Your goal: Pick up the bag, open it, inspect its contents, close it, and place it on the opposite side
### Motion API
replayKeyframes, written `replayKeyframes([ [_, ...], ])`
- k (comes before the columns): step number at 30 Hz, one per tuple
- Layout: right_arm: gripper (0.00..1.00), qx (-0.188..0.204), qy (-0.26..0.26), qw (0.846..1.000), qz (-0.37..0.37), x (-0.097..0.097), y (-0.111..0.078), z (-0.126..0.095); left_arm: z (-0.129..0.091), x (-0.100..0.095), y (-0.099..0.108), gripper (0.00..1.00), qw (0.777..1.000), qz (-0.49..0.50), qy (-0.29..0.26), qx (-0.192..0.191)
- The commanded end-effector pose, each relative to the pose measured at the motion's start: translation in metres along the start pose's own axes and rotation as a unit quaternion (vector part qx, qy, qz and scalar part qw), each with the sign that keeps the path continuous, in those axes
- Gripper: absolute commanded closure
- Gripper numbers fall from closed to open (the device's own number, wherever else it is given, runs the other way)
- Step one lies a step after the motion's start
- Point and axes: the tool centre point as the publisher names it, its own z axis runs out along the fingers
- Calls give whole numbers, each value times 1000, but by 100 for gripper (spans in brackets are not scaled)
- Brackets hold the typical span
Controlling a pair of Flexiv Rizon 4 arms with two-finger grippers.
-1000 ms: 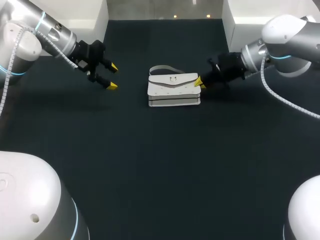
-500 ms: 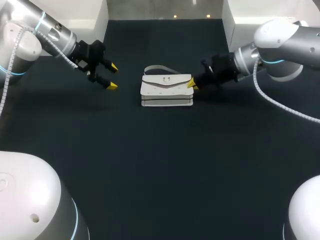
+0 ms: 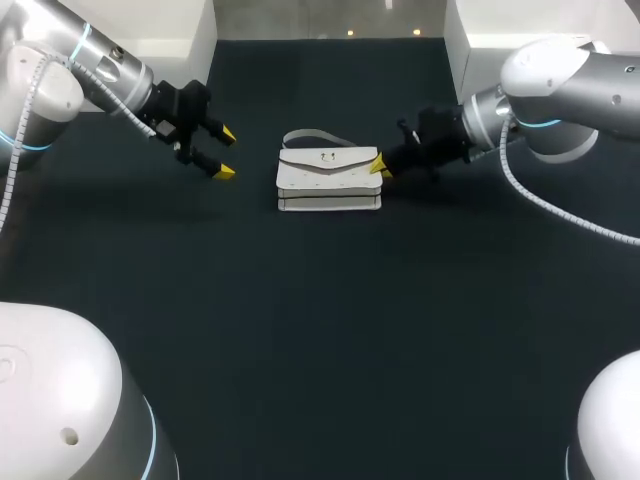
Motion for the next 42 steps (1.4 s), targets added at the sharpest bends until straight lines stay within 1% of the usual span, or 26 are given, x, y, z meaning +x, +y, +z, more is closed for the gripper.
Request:
replayKeyframes([
  [1, 100, 3, -1, 1000, -1, 1, 3, 1, 1, 0, 1, 0, 1000, 0, -1, 2],
  [2, 100, 3, -1, 1000, -1, 1, 3, 1, 1, 0, 1, 0, 1000, 0, -1, 2],
  [3, 80, 4, -1, 1000, -1, 1, 3, 1, 1, 0, 1, 0, 1000, 0, -1, 2],
  [4, 57, 4, -1, 1000, -1, 1, 3, 1, 1, 0, 1, 0, 1000, 0, -1, 2],
  [5, 18, 5, -2, 1000, 0, 1, 3, 1, 1, 0, 1, 0, 1000, 0, -1, 2],
  [6, 0, 5, -2, 1000, 1, 0, 3, 1, 1, 0, 1, 0, 1000, 0, -1, 2],
  [10, 0, 5, -13, 1000, 1, 1, 0, -6, 1, 0, 1, 0, 1000, 0, -1, 2],
  [15, 0, 0, -37, 999, -5, 6, -5, -25, 1, 0, 1, 0, 1000, 0, -1, 2],
  [21, 0, 9, -81, 996, -38, 19, -12, -55, 1, 0, 1, 0, 1000, 0, -1, 2],
  [25, 0, 30, -127, 988, -80, 36, -16, -71, 1, 0, 1, 0, 1000, 0, -1, 2],
  [30, 0, 60, -180, 972, -136, 53, -23, -83, 1, 0, 1, 0, 1000, 0, -1, 2],
  [33, 0, 71, -200, 963, -163, 58, -28, -88, 1, 0, 1, 0, 1000, 0, -1, 2],
  [35, 0, 76, -219, 954, -190, 63, -32, -93, 1, 0, 1, 0, 1000, 0, -1, 2],
  [37, 0, 79, -227, 948, -207, 65, -34, -96, 1, 0, 1, 0, 1000, 0, -1, 2],
  [39, 0, 80, -246, 938, -231, 67, -36, -99, -1, 2, -9, 0, 1000, 15, -9, -2],
  [42, 0, 71, -284, 914, -280, 72, -38, -105, -5, 4, -24, 0, 1000, 25, -12, 9],
])
